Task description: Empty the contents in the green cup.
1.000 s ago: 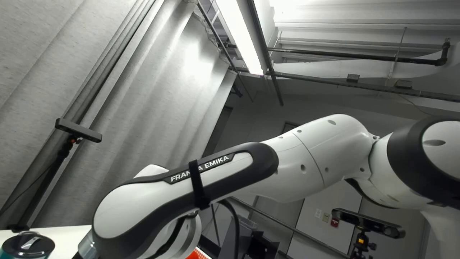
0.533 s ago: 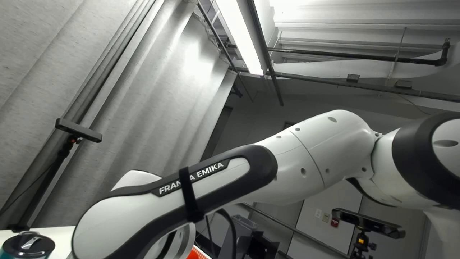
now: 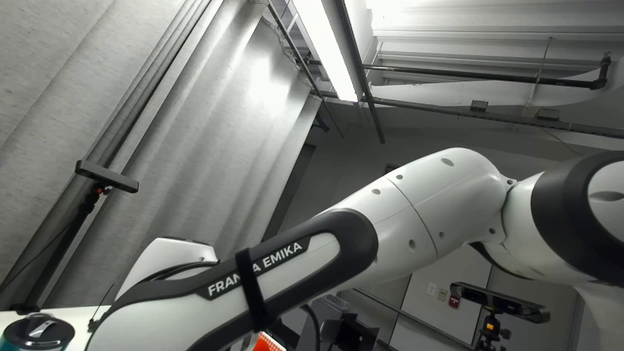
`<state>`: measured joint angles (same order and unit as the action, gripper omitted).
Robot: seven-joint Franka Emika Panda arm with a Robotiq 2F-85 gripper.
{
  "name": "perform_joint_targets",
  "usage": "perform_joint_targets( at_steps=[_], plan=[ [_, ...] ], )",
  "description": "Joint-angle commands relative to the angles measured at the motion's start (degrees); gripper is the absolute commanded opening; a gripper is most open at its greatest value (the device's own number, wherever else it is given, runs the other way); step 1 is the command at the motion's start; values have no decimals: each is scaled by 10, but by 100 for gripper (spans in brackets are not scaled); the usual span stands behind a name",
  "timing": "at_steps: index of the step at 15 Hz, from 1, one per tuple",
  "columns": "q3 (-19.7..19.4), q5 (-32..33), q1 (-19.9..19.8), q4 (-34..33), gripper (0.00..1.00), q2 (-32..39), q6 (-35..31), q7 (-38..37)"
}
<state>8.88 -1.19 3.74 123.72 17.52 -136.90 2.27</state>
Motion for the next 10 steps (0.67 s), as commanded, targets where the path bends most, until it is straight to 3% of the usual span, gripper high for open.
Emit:
perform_joint_targets(
  at_steps=[1, 6, 7, 10],
  plan=[
    [-18, 25, 18, 15, 1, 1, -43, -15],
    [-15, 16, 17, 21, 1, 12, -70, -7],
    [-15, 15, 17, 20, 29, 14, -70, -6],
    [-15, 14, 16, 19, 44, 16, -71, -6]
  ],
)
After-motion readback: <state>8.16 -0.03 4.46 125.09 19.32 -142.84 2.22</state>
